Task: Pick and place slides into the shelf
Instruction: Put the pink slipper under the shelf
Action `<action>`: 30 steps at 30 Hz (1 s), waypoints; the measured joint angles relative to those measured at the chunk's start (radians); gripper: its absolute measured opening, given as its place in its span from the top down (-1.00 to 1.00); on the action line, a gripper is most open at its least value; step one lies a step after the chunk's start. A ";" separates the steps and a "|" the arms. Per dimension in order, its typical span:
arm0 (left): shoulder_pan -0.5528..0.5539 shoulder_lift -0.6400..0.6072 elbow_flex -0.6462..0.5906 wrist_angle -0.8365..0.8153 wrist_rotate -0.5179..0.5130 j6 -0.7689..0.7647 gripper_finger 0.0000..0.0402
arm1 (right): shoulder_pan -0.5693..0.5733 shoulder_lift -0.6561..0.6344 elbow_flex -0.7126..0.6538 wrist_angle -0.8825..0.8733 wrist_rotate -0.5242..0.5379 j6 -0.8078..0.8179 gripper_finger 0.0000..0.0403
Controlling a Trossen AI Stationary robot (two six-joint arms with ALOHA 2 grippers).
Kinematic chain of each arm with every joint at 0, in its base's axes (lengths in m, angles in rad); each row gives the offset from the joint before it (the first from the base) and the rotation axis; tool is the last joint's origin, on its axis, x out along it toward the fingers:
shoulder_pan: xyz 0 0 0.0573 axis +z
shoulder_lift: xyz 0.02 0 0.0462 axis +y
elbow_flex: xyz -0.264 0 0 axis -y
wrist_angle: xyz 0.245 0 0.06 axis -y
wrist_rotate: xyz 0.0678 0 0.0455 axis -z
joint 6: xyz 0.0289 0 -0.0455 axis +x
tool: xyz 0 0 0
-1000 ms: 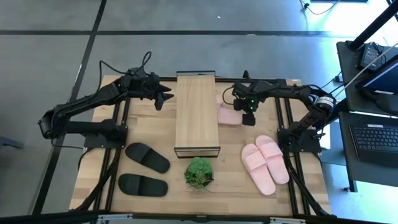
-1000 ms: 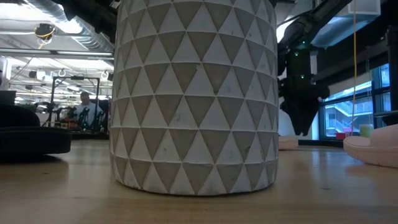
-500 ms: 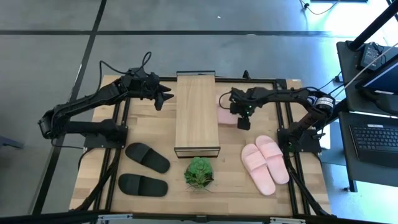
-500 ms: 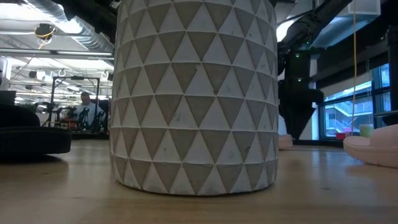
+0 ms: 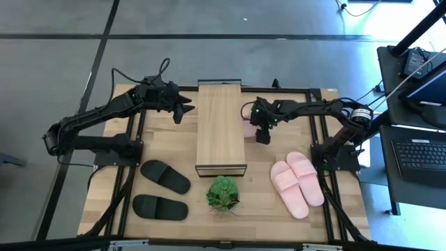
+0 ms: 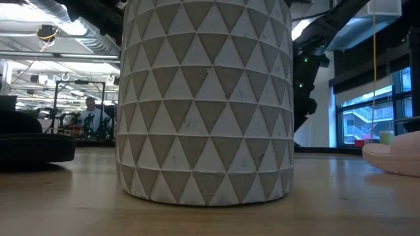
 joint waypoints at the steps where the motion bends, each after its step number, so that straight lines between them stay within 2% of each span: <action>1: 0.000 0.000 0.000 0.000 0.000 -0.001 0.07 | 0.000 0.011 0.000 0.003 0.000 0.000 -0.11; 6: 0.000 0.000 0.000 -0.009 0.000 -0.005 0.07 | 0.000 0.050 0.001 0.013 -0.003 0.015 -0.11; 30: 0.000 0.000 0.000 -0.008 0.000 -0.007 0.07 | 0.006 0.052 0.001 0.166 -0.061 0.027 -0.11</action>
